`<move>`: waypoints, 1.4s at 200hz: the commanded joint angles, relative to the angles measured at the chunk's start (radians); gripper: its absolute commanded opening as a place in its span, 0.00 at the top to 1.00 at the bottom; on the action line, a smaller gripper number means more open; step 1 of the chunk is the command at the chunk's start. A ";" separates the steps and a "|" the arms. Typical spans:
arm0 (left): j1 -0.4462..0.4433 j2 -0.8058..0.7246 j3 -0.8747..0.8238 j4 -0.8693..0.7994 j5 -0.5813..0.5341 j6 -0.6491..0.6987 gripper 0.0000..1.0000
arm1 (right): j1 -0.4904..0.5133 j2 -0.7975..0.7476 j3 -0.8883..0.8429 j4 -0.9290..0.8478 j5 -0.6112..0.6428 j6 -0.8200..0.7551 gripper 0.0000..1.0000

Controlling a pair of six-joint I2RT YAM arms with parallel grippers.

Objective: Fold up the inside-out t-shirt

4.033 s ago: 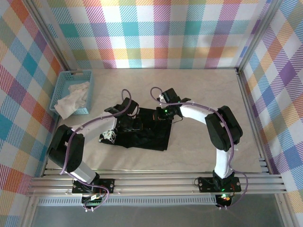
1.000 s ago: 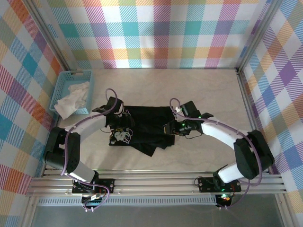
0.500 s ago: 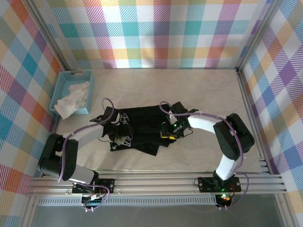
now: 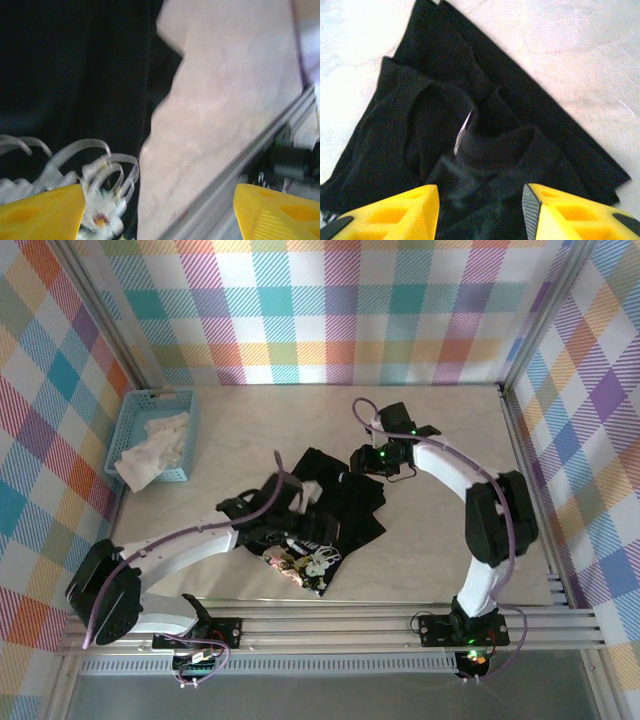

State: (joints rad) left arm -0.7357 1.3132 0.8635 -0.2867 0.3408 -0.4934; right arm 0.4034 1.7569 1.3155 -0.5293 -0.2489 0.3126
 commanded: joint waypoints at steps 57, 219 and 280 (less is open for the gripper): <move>0.349 0.512 0.423 -0.166 -0.043 0.175 0.24 | 0.005 -0.174 -0.314 0.071 0.018 0.205 0.34; 0.372 0.708 0.583 -0.160 0.091 0.193 0.92 | 0.012 -0.006 -0.280 0.285 -0.113 0.295 0.72; 0.411 0.659 0.596 -0.146 0.148 0.183 1.00 | 0.010 -0.065 -0.282 0.303 -0.132 0.246 1.00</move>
State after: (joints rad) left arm -0.3481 2.0239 1.4254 -0.4423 0.4416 -0.3058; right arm 0.4091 1.7325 1.0157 -0.2604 -0.3424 0.5896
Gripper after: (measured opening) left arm 0.049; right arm 0.039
